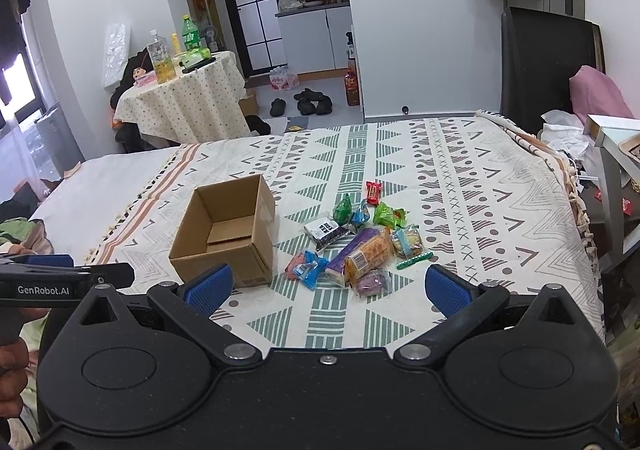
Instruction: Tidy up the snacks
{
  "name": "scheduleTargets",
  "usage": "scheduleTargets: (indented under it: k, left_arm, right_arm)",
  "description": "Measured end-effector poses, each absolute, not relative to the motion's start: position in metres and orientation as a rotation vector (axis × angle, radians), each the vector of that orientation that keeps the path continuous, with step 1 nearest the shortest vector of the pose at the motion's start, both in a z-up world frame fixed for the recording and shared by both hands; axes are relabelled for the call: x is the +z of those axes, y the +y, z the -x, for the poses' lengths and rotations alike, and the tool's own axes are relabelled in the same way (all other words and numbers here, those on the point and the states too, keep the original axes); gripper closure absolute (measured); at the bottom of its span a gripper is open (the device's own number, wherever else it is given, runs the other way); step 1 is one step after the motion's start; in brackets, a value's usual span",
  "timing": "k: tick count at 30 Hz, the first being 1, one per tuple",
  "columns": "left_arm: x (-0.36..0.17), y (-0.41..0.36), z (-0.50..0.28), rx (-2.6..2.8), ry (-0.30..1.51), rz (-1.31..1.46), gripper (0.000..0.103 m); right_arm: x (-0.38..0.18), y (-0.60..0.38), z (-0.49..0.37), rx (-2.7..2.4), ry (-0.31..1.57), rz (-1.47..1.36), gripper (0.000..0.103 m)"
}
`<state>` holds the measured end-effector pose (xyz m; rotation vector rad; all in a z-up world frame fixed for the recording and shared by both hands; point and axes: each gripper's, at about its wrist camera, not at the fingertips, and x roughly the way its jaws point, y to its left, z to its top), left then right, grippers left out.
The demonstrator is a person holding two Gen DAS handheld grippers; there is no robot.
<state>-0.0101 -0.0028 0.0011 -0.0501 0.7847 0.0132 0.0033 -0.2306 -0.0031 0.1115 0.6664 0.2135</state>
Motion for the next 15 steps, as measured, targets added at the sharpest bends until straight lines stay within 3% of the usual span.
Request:
scheduleTargets:
  k: [15]
  left_arm:
    - [-0.0017,-0.0071,0.0058,0.021,0.785,0.068,0.000]
  right_arm:
    - [-0.0017,-0.2337,-0.0039,0.228,0.642,-0.108,0.000]
